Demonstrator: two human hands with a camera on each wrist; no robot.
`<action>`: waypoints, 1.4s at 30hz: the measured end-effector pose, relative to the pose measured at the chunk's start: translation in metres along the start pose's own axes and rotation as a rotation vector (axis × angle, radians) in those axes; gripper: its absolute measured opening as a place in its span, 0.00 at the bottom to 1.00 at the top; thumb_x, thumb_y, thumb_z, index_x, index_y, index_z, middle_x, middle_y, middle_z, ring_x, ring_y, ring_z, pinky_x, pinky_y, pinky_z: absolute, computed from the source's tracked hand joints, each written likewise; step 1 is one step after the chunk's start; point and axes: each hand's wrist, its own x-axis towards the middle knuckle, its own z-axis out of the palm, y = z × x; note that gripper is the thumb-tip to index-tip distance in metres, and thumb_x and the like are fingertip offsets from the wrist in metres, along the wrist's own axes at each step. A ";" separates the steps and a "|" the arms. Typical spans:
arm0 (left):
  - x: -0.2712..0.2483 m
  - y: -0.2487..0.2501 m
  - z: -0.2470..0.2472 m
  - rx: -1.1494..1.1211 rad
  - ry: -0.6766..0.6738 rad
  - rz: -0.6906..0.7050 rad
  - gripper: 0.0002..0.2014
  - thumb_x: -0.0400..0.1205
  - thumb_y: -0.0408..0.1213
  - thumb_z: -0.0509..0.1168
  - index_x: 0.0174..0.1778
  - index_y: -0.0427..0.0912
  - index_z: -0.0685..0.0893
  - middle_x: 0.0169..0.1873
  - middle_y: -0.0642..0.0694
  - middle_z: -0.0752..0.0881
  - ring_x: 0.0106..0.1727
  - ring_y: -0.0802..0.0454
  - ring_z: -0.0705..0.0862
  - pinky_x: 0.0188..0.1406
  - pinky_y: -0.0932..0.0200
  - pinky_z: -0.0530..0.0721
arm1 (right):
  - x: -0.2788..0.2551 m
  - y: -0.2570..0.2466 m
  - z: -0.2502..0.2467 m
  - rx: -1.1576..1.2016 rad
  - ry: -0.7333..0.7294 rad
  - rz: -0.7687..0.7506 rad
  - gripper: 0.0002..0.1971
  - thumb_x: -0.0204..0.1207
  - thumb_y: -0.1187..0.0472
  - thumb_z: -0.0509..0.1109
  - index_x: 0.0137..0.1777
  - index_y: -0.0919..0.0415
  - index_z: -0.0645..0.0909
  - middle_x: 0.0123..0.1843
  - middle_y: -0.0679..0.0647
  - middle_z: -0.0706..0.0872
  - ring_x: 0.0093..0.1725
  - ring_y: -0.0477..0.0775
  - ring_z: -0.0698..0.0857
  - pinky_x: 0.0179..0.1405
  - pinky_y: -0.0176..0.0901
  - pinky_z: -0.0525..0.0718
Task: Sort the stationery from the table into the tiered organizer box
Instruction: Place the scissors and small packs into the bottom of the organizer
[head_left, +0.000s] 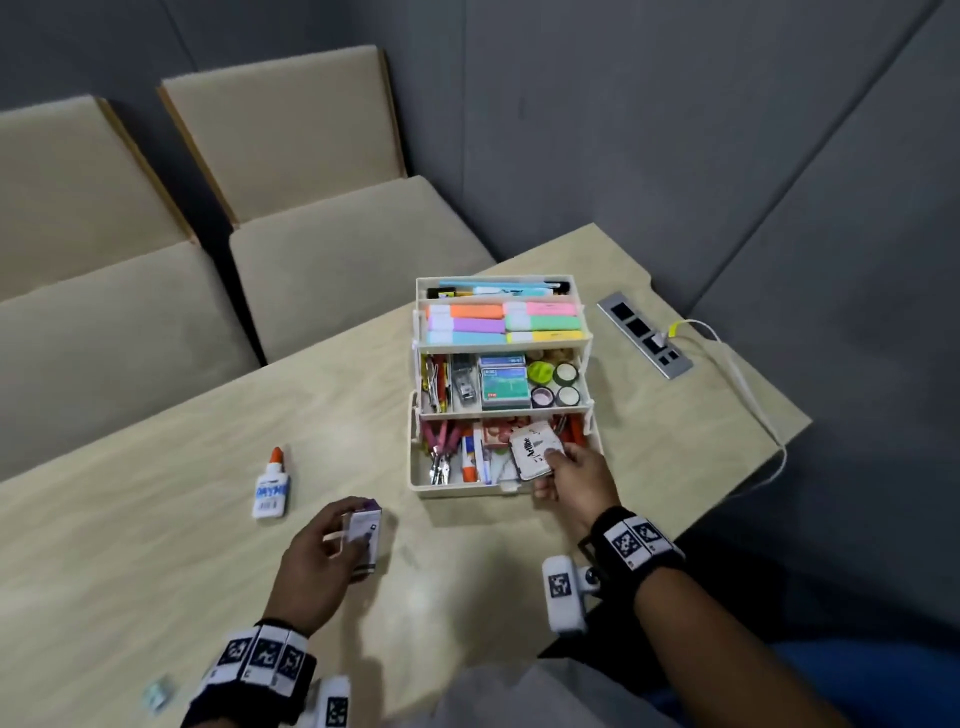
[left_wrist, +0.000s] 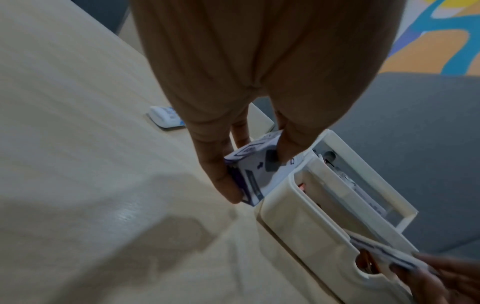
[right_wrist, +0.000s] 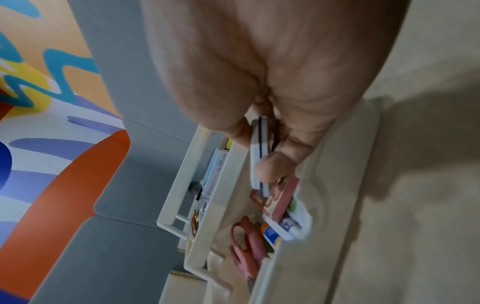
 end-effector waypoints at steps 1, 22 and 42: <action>0.000 0.002 0.004 0.028 -0.003 0.004 0.15 0.82 0.29 0.68 0.59 0.54 0.86 0.47 0.50 0.89 0.45 0.35 0.89 0.39 0.38 0.91 | 0.008 -0.003 0.002 0.010 -0.003 0.020 0.07 0.85 0.65 0.64 0.57 0.65 0.82 0.32 0.59 0.90 0.25 0.54 0.87 0.34 0.52 0.89; 0.089 0.088 0.171 1.013 -0.207 0.485 0.16 0.69 0.29 0.69 0.50 0.49 0.87 0.46 0.47 0.89 0.51 0.41 0.82 0.44 0.55 0.73 | 0.035 -0.018 -0.036 -0.824 -0.092 -0.259 0.23 0.77 0.62 0.70 0.73 0.53 0.76 0.68 0.60 0.74 0.69 0.64 0.76 0.67 0.46 0.74; 0.100 0.067 0.173 1.064 -0.379 0.402 0.13 0.74 0.47 0.65 0.51 0.54 0.91 0.53 0.44 0.83 0.60 0.44 0.79 0.71 0.44 0.69 | 0.048 0.002 -0.036 -0.831 -0.084 -0.373 0.20 0.74 0.67 0.71 0.67 0.64 0.81 0.63 0.59 0.72 0.64 0.60 0.77 0.67 0.37 0.68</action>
